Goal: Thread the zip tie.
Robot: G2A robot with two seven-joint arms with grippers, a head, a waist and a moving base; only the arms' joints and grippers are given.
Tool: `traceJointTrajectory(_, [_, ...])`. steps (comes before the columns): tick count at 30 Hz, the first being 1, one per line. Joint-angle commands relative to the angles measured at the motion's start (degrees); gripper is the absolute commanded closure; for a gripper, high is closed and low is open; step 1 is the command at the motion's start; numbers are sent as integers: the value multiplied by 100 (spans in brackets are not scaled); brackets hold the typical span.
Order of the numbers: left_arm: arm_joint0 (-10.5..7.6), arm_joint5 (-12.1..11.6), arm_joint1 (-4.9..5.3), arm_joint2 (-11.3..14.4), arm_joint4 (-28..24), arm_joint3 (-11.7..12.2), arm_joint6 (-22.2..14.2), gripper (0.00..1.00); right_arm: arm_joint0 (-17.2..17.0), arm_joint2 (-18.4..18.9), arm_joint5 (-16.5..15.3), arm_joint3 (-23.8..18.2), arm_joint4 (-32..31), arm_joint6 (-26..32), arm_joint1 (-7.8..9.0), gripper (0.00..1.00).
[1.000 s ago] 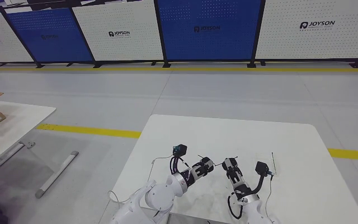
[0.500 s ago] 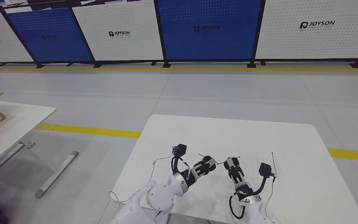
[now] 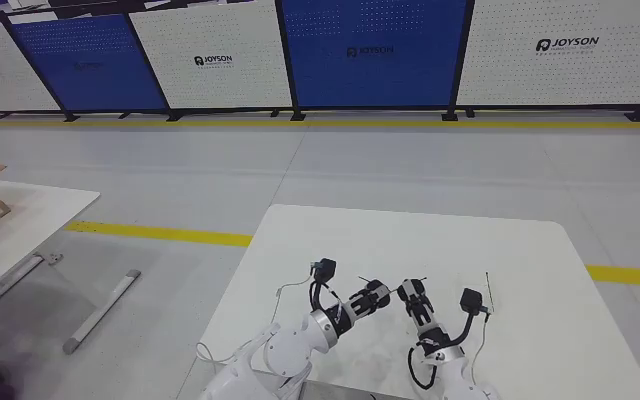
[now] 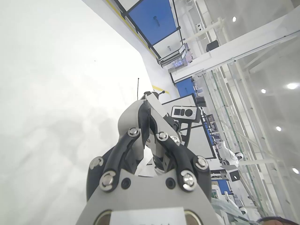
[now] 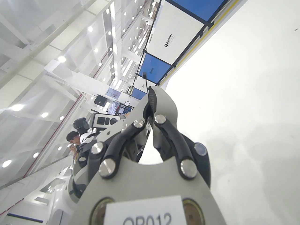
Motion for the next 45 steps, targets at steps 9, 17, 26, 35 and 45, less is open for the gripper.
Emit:
traceJointTrajectory(9, [-33, 84, -3, 31, 111, 48, -3, 77, -38, 32, 92, -35, -158, -41, 0, 100])
traceJointTrajectory(17, [-44, 123, -4, 43, 148, 49, -19, 80, -93, 42, 113, -100, -278, -122, -2, 100])
traceJointTrajectory(26, [-25, 143, -1, 31, 185, 43, -9, 100, -116, 37, 135, -138, -379, -137, -8, 100])
traceJointTrajectory(35, [-34, 114, -4, 66, 209, 19, -40, 100, -162, 50, 96, -199, -395, -42, -5, 100])
traceJointTrajectory(45, [22, -47, 1, 34, 109, -41, -61, 100, -163, 88, -35, -192, -172, 156, -3, 100])
